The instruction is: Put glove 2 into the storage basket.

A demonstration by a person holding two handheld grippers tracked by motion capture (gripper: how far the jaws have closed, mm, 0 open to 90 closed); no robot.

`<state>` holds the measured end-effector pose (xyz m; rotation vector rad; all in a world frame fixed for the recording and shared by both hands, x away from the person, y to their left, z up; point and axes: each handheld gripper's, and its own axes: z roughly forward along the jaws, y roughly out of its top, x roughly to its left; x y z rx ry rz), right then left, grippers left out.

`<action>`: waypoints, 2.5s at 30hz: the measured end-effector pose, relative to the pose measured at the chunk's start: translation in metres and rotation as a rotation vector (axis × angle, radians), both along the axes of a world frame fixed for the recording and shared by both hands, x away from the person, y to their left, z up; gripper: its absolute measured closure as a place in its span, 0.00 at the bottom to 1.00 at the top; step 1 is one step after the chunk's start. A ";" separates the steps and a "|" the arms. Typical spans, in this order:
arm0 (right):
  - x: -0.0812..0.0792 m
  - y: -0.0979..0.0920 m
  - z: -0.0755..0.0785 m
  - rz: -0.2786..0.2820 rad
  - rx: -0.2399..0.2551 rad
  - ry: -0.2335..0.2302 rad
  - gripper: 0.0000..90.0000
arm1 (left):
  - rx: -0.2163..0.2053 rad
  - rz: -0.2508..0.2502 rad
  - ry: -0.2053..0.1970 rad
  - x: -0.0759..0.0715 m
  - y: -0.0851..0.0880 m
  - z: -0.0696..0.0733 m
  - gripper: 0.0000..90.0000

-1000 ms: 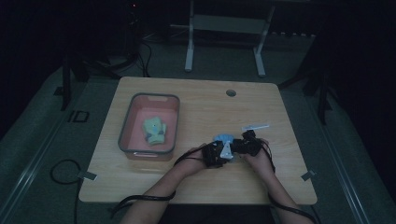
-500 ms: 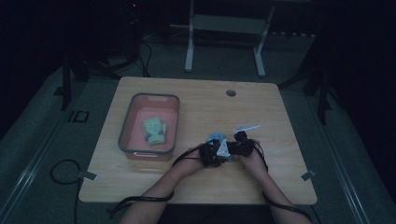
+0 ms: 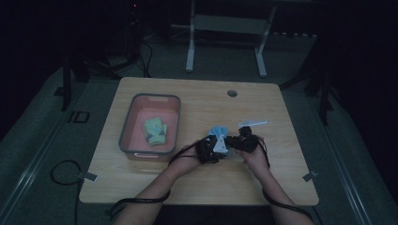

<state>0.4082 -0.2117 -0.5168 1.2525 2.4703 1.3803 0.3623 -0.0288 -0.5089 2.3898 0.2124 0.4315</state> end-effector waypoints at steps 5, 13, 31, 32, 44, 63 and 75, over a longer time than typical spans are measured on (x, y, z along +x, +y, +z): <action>0.000 0.003 0.016 0.005 0.014 -0.026 0.86 | 0.018 -0.001 -0.027 -0.001 0.005 0.017 0.84; 0.003 0.015 0.035 0.022 0.031 -0.049 0.86 | 0.037 0.015 -0.050 -0.002 0.019 0.038 0.84; 0.014 0.068 0.071 0.100 0.032 -0.107 0.86 | 0.084 0.082 -0.090 -0.003 0.066 0.075 0.84; 0.015 0.071 0.072 0.104 0.035 -0.107 0.86 | 0.090 0.086 -0.091 -0.003 0.069 0.076 0.84; 0.022 0.112 0.082 0.155 0.033 -0.123 0.86 | 0.138 0.132 -0.104 -0.004 0.102 0.087 0.84; 0.026 0.175 0.086 0.215 0.002 -0.156 0.86 | 0.165 0.191 -0.098 -0.006 0.154 0.088 0.84; 0.027 0.215 0.082 0.256 0.017 -0.153 0.86 | 0.168 0.235 -0.086 -0.009 0.191 0.084 0.84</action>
